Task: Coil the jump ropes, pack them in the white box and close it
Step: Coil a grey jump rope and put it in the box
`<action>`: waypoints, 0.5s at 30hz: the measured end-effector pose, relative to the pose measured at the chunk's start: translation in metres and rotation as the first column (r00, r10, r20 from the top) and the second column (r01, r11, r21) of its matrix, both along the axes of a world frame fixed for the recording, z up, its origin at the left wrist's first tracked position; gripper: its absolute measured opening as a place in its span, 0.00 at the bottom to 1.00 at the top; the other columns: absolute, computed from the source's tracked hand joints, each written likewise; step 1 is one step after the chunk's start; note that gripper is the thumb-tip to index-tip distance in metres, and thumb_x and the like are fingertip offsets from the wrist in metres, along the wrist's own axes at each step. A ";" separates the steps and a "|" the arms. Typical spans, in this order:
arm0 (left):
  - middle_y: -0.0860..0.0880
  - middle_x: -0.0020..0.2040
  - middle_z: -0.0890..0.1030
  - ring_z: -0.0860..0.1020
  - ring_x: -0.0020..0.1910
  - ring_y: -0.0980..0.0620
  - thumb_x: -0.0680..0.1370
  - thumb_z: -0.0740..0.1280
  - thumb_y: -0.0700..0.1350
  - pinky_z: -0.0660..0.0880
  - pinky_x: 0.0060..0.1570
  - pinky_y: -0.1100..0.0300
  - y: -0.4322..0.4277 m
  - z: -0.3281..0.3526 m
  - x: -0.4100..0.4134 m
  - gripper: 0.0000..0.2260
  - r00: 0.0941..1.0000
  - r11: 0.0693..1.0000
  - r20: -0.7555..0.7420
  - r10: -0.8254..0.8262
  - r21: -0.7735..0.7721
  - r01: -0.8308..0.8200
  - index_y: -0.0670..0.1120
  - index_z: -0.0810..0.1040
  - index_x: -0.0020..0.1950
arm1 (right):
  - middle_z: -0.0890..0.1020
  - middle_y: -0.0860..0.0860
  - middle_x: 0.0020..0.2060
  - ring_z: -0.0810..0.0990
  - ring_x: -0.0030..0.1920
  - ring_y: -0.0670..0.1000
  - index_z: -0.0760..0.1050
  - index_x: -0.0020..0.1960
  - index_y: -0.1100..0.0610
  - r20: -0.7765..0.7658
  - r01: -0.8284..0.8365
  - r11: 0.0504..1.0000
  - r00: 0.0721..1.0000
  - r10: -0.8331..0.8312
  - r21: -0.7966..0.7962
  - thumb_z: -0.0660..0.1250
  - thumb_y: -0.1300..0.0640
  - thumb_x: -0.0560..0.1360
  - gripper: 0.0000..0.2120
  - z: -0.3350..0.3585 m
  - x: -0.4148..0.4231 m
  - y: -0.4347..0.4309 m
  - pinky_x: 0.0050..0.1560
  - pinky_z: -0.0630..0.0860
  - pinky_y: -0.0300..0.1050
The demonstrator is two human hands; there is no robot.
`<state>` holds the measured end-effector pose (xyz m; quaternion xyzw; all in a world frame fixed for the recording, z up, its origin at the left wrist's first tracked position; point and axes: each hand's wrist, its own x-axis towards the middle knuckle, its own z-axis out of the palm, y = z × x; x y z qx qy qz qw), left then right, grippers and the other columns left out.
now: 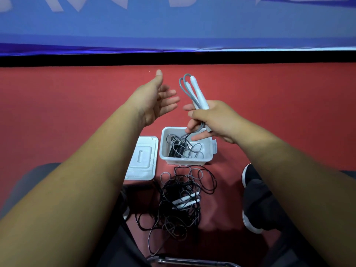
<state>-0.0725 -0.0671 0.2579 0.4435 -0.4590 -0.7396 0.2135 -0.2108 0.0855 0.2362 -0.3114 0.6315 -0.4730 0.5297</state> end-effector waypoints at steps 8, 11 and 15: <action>0.50 0.51 0.86 0.82 0.53 0.50 0.85 0.47 0.51 0.69 0.64 0.49 0.020 -0.026 -0.005 0.21 0.898 0.892 -0.020 -0.439 0.108 0.439 0.49 0.78 0.62 | 0.84 0.56 0.41 0.88 0.45 0.57 0.78 0.70 0.54 0.111 0.083 0.984 0.992 -0.067 -0.155 0.66 0.59 0.84 0.15 0.035 -0.005 -0.001 0.44 0.86 0.61; 0.48 0.56 0.85 0.82 0.55 0.50 0.85 0.50 0.51 0.67 0.62 0.45 0.021 -0.026 -0.001 0.19 0.822 0.818 0.027 -0.569 0.122 0.562 0.51 0.81 0.58 | 0.84 0.56 0.42 0.88 0.46 0.59 0.78 0.70 0.53 0.116 0.154 0.970 0.984 -0.134 -0.186 0.66 0.56 0.85 0.14 0.043 -0.013 0.002 0.42 0.86 0.60; 0.47 0.52 0.86 0.83 0.56 0.49 0.86 0.59 0.43 0.67 0.67 0.47 0.024 -0.026 0.005 0.13 0.757 0.761 0.098 -0.646 0.000 0.649 0.46 0.82 0.63 | 0.86 0.56 0.47 0.89 0.52 0.60 0.78 0.69 0.49 0.079 0.258 0.949 0.966 -0.248 -0.180 0.66 0.51 0.85 0.14 0.047 -0.023 0.006 0.42 0.86 0.64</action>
